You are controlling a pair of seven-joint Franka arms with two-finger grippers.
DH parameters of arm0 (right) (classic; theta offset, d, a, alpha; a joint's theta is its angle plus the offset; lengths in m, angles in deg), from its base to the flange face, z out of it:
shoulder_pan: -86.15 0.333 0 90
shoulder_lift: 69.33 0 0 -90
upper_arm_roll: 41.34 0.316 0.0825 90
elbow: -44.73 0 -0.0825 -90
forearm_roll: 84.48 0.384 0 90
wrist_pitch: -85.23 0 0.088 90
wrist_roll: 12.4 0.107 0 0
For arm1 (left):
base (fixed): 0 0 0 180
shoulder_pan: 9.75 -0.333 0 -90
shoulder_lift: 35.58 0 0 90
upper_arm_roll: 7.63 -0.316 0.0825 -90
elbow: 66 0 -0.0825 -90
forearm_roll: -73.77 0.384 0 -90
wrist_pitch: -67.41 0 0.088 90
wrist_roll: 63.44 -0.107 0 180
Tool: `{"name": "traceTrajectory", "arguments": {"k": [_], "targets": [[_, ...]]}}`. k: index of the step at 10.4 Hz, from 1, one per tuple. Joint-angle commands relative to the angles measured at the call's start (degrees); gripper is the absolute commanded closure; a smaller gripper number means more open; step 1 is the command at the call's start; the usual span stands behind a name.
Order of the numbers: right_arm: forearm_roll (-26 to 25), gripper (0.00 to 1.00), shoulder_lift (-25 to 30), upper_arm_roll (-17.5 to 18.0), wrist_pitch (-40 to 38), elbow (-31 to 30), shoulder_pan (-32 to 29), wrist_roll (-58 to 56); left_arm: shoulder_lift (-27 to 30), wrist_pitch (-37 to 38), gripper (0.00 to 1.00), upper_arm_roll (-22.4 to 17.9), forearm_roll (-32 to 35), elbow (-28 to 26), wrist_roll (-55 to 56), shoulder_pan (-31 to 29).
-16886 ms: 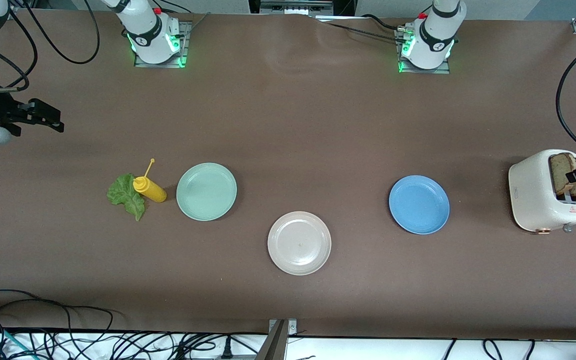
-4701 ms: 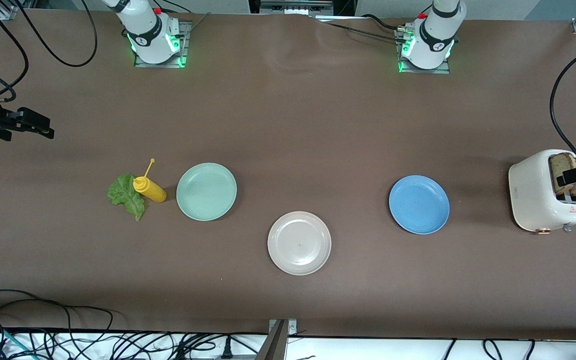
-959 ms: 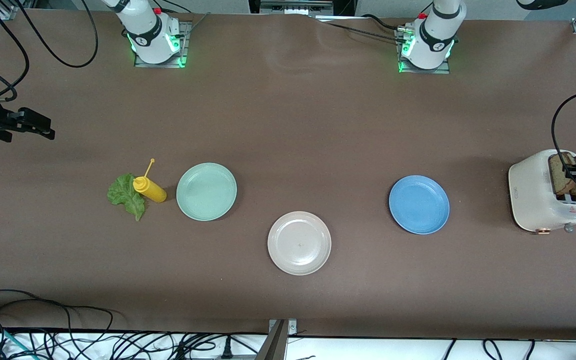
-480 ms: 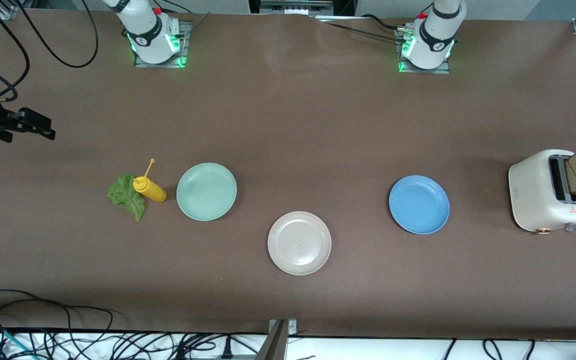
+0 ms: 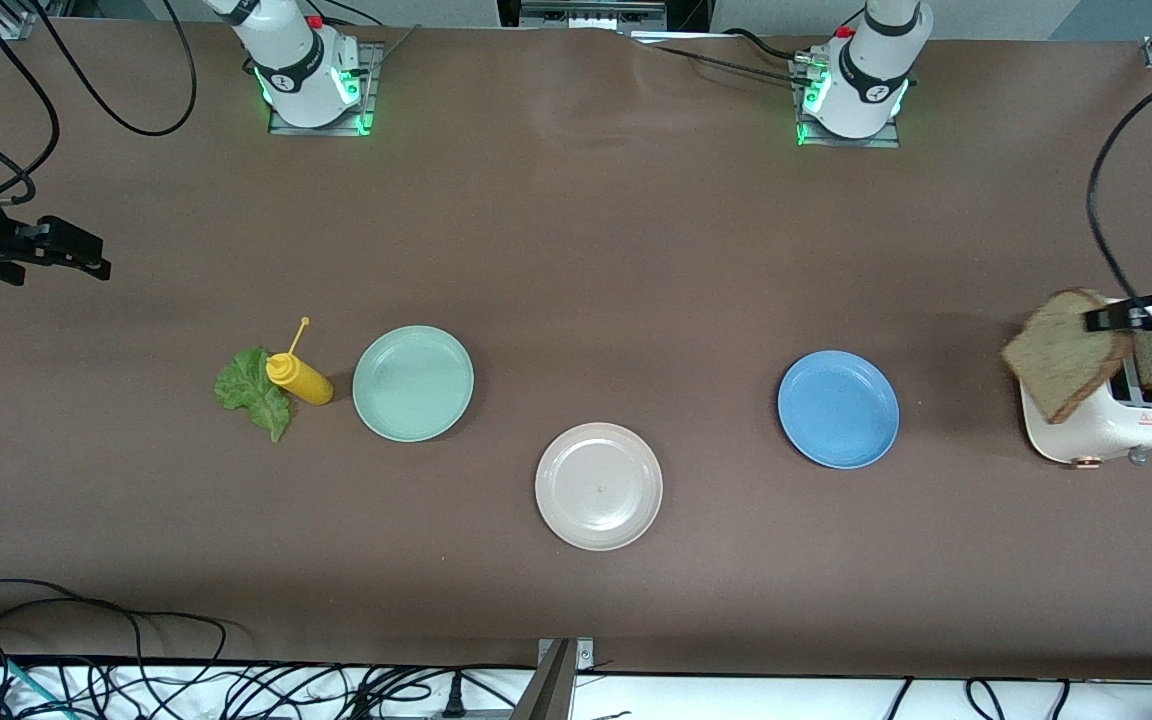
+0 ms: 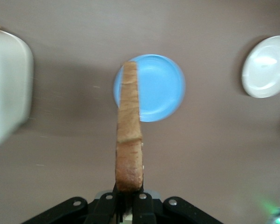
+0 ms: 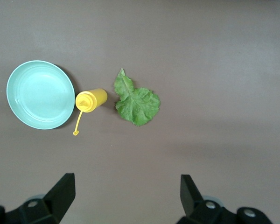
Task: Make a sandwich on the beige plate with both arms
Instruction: 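Lift the bread slice up out of the toaster with the left gripper, then carry the bread slice over the beige plate and lower it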
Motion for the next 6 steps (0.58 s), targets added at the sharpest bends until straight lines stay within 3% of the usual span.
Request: {"name": "traceTrajectory", "arguments": {"k": [1,3,6], "targets": [[0.7,0.0,-0.6,0.1,-0.6,1.5,-0.1,0.1,-2.3,-6.1,1.0,-0.7,-11.4,0.5,11.7,5.4],[0.7,0.0,-0.6,0.1,-1.0,1.4,-0.1,0.2,-7.0,-15.6,1.0,-0.8,-22.4,0.3,18.2,10.2],[0.7,0.0,-0.6,0.0,-0.8,1.4,-0.4,-0.4,-13.6,-32.2,1.0,-0.7,-28.5,-0.2,21.3,18.4]]}}
